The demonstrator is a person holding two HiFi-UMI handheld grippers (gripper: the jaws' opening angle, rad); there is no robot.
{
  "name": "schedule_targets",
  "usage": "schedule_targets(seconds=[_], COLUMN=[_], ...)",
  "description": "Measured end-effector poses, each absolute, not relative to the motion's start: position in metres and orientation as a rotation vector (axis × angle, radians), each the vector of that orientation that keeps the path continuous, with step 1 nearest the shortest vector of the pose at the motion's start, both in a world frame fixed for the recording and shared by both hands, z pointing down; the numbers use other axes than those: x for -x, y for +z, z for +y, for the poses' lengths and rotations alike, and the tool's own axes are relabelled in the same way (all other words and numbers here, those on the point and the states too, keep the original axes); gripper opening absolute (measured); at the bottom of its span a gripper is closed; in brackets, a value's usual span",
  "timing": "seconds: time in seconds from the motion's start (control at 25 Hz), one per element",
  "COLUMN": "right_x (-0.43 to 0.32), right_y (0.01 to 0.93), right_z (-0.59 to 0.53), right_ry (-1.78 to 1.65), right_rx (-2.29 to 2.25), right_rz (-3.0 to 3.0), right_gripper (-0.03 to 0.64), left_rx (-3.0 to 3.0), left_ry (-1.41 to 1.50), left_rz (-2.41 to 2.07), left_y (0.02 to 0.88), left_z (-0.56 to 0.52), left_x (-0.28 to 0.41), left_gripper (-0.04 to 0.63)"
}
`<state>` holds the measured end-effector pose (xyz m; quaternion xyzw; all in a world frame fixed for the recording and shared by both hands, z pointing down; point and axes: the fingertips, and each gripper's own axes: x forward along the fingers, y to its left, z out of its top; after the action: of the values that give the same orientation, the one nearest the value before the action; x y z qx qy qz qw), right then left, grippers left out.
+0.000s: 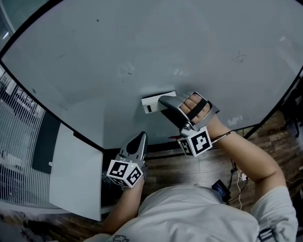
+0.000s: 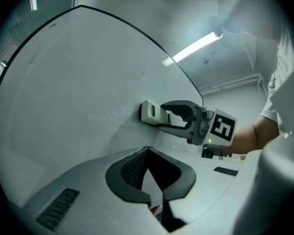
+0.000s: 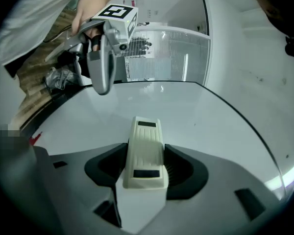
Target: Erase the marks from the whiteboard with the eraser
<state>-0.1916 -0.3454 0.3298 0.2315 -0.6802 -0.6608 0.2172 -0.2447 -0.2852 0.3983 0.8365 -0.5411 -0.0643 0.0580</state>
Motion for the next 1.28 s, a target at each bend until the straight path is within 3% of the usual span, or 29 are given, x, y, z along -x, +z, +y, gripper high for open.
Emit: schedule_targets(seconds=[0.68, 0.92, 1.28], right_x=[0.193, 0.200, 0.232], right_y=[0.096, 0.111, 0.210], right_z=[-0.345, -0.343, -0.339], right_ry=[-2.034, -2.013, -1.962], right_rx=[-1.064, -1.097, -0.879], right_rz=[-1.865, -1.855, -1.820], right_gripper=[0.242, 0.242, 0.242], left_rx=[-2.582, -2.595, -2.626], left_ry=[-0.241, -0.233, -0.193], left_rz=[-1.635, -1.632, -1.572], left_y=[0.385, 0.383, 0.388], left_z=[-0.281, -0.280, -0.280], left_x=[0.287, 0.305, 0.307], left_gripper=[0.006, 0.006, 0.006])
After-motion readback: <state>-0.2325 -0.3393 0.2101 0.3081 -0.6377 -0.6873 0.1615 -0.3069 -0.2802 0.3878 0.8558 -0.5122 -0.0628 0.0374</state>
